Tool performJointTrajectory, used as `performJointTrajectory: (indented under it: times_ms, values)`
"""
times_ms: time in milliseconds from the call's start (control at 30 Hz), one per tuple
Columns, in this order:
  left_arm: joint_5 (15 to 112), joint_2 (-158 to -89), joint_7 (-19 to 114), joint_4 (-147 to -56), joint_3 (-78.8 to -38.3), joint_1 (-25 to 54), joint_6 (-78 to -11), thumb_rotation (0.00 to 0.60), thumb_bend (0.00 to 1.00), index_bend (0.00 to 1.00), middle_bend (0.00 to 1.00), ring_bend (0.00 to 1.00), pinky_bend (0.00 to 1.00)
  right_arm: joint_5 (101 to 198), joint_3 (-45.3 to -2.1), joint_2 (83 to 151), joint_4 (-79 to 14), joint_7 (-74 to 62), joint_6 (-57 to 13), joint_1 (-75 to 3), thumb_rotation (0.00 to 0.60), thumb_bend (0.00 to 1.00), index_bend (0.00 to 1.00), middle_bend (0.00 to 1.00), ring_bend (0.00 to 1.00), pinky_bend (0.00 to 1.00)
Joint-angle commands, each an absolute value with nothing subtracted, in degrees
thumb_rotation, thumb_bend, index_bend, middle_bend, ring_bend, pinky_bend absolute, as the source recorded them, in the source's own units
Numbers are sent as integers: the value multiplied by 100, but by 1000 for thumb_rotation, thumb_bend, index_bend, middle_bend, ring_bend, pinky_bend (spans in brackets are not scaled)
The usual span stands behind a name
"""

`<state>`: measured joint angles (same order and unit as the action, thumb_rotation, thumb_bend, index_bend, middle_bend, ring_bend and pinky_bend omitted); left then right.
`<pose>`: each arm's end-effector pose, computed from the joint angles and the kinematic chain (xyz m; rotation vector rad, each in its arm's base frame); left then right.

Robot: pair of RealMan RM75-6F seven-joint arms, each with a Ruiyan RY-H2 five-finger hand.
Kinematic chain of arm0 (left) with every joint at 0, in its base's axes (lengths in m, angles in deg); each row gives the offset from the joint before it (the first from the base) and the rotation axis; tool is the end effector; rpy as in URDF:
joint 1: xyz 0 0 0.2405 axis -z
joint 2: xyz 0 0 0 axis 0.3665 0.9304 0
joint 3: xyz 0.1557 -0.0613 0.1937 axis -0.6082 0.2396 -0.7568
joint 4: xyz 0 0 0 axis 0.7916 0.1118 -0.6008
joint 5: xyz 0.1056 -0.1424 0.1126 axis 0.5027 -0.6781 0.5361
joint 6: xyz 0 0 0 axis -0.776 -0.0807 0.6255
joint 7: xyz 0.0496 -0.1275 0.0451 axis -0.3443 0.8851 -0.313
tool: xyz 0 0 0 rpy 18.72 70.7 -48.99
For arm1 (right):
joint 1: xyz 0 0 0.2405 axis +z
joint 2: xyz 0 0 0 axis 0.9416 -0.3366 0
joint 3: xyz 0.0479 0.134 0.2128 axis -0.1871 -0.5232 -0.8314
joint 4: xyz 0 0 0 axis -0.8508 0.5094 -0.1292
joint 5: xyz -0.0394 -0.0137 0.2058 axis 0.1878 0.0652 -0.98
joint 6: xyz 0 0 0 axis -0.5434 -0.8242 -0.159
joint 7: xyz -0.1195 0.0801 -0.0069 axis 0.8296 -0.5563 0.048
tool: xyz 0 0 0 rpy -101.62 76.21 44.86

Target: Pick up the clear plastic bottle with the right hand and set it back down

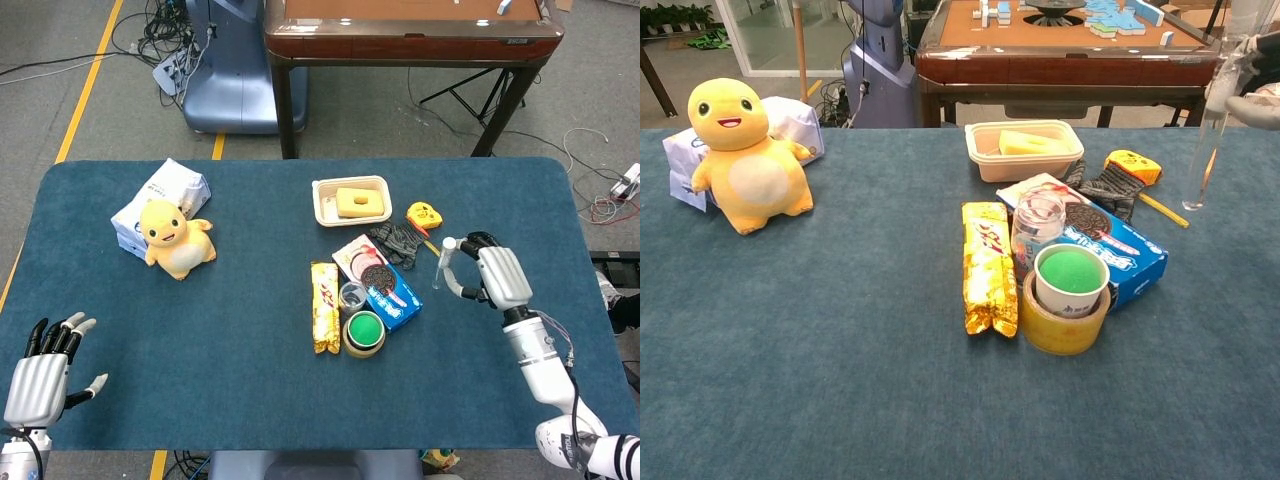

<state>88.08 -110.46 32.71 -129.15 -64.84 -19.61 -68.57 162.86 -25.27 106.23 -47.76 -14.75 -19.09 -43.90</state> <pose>-0.2821 0.1602 0.1254 -1.3511 -0.8942 -0.8602 -0.2297 -0.3158 0.1039 1.4799 -1.1320 1.2219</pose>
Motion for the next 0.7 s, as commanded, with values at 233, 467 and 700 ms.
performJointTrajectory:
  times_ms: [233, 467, 700]
  values:
    - [8804, -11051, 3289, -12885, -6491, -1955, -6843, 600, 201, 194, 123, 120, 0, 16306, -2579, 10277, -5312, -3616, -2495, -4404, 600, 593, 674, 463, 314, 183]
    - [8806, -11063, 3264, -12890, -6491, -1940, -6826, 600, 201, 194, 122, 119, 0, 16382, -2542, 10491, -4777, -2777, -2111, -4442, 600, 593, 674, 464, 314, 193]
    - [8799, -11093, 3227, -12894, -6482, -1909, -6792, 600, 201, 194, 122, 119, 0, 16619, -2510, 11034, -4054, -1122, -1329, -4475, 600, 593, 674, 465, 314, 193]
